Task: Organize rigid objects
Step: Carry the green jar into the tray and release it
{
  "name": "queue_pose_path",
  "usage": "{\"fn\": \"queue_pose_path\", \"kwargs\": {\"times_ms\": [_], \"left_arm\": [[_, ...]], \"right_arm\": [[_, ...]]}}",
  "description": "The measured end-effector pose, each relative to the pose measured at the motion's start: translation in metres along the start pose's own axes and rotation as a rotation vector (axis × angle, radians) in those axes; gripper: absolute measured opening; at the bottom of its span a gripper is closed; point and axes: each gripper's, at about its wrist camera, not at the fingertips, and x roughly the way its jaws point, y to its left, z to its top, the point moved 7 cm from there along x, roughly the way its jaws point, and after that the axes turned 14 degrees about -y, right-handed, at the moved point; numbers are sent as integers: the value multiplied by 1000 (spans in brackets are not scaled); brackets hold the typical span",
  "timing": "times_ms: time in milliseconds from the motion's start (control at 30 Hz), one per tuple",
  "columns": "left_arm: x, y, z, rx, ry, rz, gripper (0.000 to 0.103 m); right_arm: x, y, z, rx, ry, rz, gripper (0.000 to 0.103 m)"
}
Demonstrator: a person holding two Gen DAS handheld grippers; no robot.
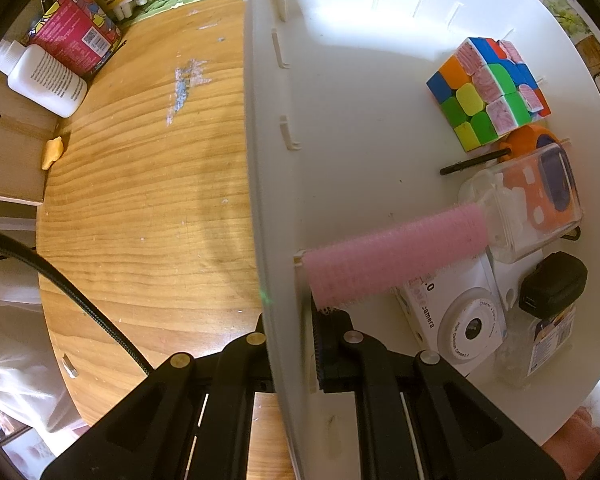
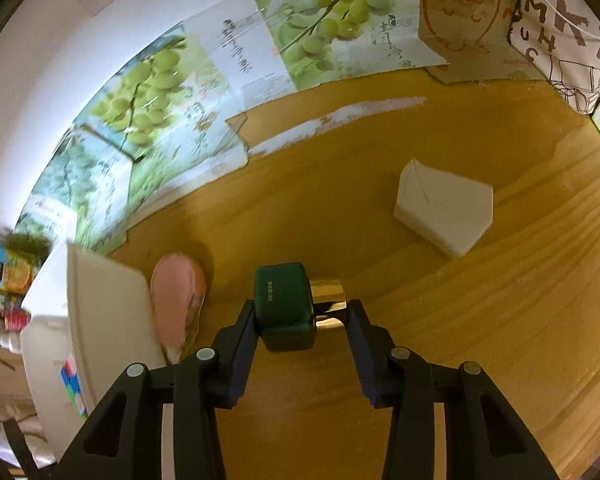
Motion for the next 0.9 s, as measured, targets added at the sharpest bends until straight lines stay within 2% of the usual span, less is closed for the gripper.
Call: {"fn": "queue_pose_path", "kwargs": {"times_ms": [400, 667, 900], "left_arm": [[-2, -1, 0, 12, -5, -3, 10], [-2, -4, -2, 36, -7, 3, 10], [0, -8, -2, 50, -10, 6, 10]], "right_arm": [[-35, 6, -43, -59, 29, 48, 44], [-72, 10, -53, -93, -13, 76, 44], [-100, 33, -62, -171, -38, 111, 44]]}}
